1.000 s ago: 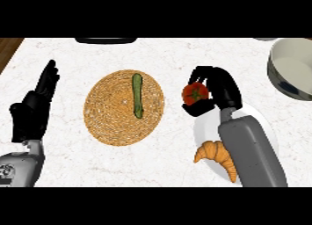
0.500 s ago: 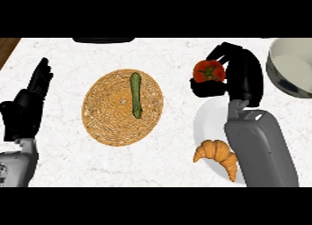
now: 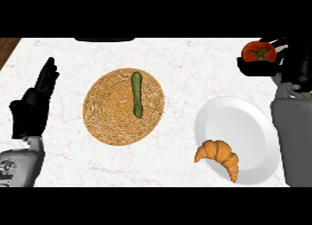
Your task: Pick the tomato from the plate and place it in the bowl
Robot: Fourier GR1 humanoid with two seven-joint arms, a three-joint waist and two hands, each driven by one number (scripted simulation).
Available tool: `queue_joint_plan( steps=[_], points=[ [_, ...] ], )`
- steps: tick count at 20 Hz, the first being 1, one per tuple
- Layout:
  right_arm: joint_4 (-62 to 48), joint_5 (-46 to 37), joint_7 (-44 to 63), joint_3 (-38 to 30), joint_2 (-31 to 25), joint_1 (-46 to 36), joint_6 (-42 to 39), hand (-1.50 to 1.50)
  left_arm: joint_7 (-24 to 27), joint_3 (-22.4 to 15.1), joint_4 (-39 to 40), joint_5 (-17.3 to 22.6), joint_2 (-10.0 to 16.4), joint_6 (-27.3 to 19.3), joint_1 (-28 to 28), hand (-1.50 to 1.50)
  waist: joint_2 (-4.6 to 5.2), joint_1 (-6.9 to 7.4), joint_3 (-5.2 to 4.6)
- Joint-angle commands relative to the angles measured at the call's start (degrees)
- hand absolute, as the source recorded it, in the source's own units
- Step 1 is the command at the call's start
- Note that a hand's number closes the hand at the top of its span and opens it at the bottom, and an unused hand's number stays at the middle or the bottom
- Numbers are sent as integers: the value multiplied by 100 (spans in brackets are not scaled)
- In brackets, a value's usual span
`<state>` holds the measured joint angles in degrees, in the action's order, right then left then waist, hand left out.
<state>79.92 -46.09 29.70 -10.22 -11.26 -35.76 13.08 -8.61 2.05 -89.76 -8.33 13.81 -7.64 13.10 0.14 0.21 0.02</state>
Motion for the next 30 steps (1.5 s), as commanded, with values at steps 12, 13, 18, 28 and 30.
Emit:
queue_joint_plan(
  steps=[12,13,18,28,30],
  points=[
    [-3664,-101,-2328,-1311,-2168,-582,1233,150,-316,71,-208,49,75,204,232,0,95,206,12],
    [-3949,-112,-2534,-1305,-2086,-628,1480,150,-85,-60,51,-118,-134,27,274,0,80,144,8],
    [-5252,-242,-3042,-1524,-2393,-925,2188,150,-81,-250,35,-264,-343,-103,365,0,138,257,21],
    [-6223,993,-4217,-2478,-2532,-1183,1147,-150,-49,-285,-46,-246,-450,-126,336,0,190,342,50],
    [-6304,1215,-4621,-2662,-2547,-1100,957,-150,-19,-78,-96,-81,-156,119,315,0,191,383,53]
  ],
)
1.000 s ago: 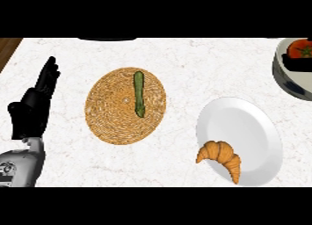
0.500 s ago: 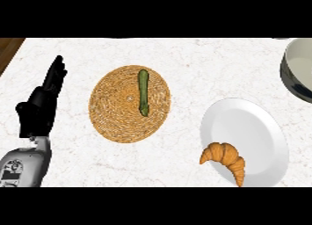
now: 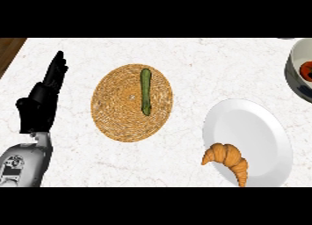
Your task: Pick the tomato from the plate and place it in the bowl
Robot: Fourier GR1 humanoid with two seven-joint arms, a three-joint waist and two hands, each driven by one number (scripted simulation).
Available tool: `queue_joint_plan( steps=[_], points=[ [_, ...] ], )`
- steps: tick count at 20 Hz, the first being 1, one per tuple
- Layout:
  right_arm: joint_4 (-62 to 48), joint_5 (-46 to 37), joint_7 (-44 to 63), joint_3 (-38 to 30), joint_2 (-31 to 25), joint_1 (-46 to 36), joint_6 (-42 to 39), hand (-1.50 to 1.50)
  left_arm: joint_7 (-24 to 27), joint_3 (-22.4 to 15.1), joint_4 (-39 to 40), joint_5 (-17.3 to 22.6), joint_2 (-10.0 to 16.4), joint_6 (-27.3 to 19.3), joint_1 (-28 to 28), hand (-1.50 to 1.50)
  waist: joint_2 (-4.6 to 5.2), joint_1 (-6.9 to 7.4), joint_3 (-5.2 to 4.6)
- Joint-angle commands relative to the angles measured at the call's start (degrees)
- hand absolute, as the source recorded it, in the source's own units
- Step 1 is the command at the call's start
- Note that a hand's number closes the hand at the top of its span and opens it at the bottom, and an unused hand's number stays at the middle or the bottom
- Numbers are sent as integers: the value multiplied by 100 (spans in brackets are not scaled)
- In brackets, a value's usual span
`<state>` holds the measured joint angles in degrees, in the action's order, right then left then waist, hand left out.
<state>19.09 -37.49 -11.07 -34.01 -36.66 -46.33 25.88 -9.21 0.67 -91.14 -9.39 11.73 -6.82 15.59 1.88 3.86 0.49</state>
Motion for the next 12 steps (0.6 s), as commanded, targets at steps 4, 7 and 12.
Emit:
queue_joint_plan(
  steps=[4,7,12],
  points=[
    [-270,716,-1261,-627,-143,29,-474,-150,-160,69,49,2,67,37,172,0,12,-23,9],
    [-364,918,-1328,-849,-281,-151,-419,-150,-126,36,-37,44,35,85,42,0,-18,-6,-6],
    [-587,1420,-1814,-1282,-455,125,-1015,-150,22,9,50,-106,-32,-45,-154,0,-59,-126,-13]
  ],
)
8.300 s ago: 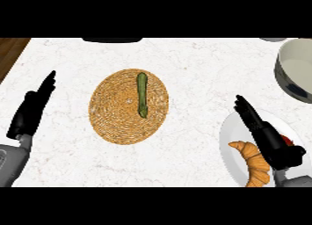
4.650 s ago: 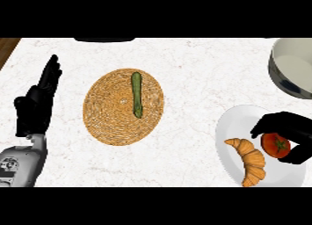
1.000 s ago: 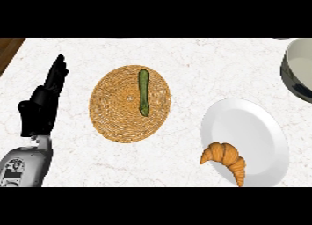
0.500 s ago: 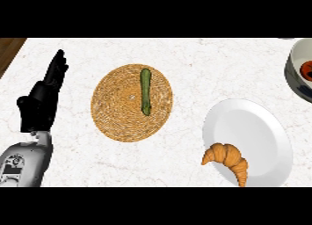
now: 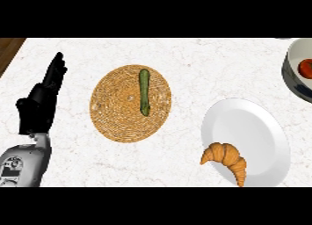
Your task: Pick the tomato from the plate and place it in the bowl
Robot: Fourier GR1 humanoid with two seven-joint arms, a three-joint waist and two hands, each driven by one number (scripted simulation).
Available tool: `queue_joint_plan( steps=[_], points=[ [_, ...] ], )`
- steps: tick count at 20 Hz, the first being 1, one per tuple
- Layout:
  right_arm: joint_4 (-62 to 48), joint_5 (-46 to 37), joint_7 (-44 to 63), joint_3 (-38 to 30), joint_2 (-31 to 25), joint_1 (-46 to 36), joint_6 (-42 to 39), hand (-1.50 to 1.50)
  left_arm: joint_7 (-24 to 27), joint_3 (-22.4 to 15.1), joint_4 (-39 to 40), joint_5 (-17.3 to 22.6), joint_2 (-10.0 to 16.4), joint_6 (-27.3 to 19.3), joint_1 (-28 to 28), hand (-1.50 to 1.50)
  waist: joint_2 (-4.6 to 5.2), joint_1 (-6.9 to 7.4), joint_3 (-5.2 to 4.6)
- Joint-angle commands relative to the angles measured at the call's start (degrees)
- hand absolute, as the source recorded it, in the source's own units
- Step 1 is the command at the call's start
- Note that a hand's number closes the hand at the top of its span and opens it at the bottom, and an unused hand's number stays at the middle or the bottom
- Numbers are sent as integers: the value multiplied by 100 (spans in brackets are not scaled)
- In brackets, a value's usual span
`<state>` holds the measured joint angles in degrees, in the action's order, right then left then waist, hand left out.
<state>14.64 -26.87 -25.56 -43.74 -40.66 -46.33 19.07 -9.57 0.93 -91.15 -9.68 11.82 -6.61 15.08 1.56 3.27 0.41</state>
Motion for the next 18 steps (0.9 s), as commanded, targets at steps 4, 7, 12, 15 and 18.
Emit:
queue_joint_plan(
  steps=[4,7,12,15,18],
  points=[
    [-244,585,-512,-465,-466,361,-918,-150,85,9,58,-125,-51,-100,-80,0,-55,-125,-11],
    [-192,928,-771,-663,-587,698,-1490,-150,-35,38,-185,-139,-83,-157,-336,0,-106,-213,-21],
    [-129,1185,-1243,-650,-764,1305,-2509,-150,142,407,73,210,192,212,-284,0,-123,-279,-30],
    [-12,1176,-1264,-383,-548,1346,-2551,-150,-336,264,-366,80,109,159,-188,0,-136,-258,-31],
    [164,1399,-1722,-469,-681,2028,-3191,-150,258,431,197,63,166,155,-304,0,-165,-378,-43]
  ],
)
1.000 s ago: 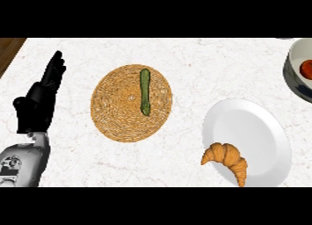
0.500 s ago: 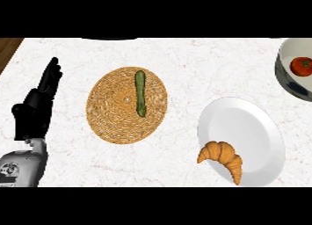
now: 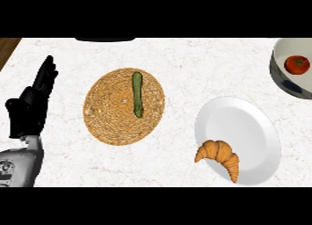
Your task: Pick the tomato from the plate and place it in the bowl
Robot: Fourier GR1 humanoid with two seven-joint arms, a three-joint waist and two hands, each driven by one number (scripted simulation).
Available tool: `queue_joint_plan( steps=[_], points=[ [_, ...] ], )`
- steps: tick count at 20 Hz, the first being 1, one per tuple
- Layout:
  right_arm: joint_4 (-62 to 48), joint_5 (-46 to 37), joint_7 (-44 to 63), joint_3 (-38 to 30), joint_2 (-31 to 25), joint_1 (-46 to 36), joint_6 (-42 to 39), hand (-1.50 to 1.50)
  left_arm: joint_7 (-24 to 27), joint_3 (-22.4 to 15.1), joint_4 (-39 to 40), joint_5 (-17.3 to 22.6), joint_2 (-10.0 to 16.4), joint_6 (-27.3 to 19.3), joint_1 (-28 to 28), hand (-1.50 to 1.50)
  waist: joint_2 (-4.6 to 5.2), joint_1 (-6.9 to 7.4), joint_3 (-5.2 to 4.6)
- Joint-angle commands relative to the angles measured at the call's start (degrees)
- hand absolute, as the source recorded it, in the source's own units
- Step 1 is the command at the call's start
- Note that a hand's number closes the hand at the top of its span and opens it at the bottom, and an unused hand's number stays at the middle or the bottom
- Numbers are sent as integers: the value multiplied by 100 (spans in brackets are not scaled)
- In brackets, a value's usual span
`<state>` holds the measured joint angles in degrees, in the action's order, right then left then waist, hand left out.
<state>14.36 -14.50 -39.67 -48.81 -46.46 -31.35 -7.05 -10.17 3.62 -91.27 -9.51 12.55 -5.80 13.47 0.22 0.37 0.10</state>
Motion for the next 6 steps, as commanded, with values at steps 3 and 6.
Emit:
queue_joint_plan(
  steps=[3,6],
  points=[
    [402,360,-166,239,394,323,-62,-150,232,23,-80,-86,-52,29,-270,0,-19,-7,-7],
    [758,614,-148,295,275,838,-514,-150,-94,-18,-343,-159,-126,-40,-224,0,-32,-46,-11]
  ],
)
